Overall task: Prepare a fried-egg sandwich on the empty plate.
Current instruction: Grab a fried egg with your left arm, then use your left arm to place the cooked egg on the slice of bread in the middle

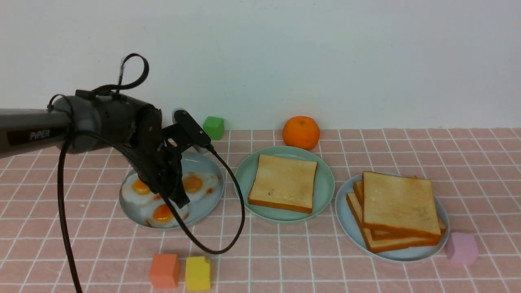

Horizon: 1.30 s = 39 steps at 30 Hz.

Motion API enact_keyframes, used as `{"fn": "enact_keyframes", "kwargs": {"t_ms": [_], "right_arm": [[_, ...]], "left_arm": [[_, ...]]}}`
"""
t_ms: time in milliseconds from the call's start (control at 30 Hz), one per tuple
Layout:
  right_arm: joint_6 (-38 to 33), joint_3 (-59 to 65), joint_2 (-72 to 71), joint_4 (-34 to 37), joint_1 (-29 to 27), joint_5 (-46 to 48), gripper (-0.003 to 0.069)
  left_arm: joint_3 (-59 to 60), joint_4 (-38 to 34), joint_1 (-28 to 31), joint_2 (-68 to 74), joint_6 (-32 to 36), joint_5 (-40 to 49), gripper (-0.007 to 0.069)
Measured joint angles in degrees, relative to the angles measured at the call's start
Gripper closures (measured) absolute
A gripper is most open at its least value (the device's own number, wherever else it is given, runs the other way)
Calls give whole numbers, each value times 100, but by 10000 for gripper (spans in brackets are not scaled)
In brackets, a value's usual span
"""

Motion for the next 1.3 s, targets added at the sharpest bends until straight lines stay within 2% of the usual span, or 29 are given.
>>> {"fn": "enact_keyframes", "kwargs": {"t_ms": [500,633,767,967,1300], "right_arm": [[-6,0,-6,-21,0,5,627],[138,0,-18,-420,0,52,627],[413,0,-163,-931,0,260,624],[550,0,-506,-1009,0,405,623],[838,0,-1044,-1005,0,455,622]], "left_arm": [[11,-590,-44,-944,71,426,612],[11,-687,-463,-1173,413,568,612],[11,-954,-1300,-1251,652,510,612],[-185,-1060,-2014,-1077,1068,346,612],[-1545,-1257,-2096,180,1198,416,612]]}}
